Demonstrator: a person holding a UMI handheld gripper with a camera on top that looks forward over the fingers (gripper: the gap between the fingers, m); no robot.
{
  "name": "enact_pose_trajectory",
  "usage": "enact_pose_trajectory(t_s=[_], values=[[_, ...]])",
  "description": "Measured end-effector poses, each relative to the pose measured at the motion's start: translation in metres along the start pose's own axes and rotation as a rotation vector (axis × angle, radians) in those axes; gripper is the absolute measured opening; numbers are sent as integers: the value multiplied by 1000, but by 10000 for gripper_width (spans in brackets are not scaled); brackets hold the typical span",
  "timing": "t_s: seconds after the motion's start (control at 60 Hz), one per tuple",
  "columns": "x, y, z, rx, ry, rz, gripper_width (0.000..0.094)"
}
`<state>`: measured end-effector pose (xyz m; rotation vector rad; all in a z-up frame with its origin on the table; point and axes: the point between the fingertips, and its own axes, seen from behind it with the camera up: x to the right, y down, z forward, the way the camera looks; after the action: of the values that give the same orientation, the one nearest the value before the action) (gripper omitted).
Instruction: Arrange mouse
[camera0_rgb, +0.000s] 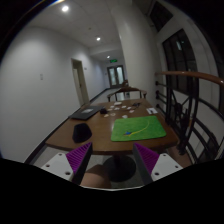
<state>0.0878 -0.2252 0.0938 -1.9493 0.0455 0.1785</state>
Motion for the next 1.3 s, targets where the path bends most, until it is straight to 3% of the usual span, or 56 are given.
enact_pose_trajectory(t_s=[0.267, 0.467, 0.783, 0.867, 0.917, 1.117, 1.3], values=[[-75, 15, 46, -48, -117, -125, 837], [-142, 23, 132, -74, -198, -173, 834], [-178, 22, 240, -148, -166, -211, 837], [-184, 20, 259, -161, -155, -230, 784], [-184, 18, 272, -158, -143, -248, 617], [-186, 9, 281, -89, -124, -258, 257], [-203, -11, 263, -60, -216, -273, 197]])
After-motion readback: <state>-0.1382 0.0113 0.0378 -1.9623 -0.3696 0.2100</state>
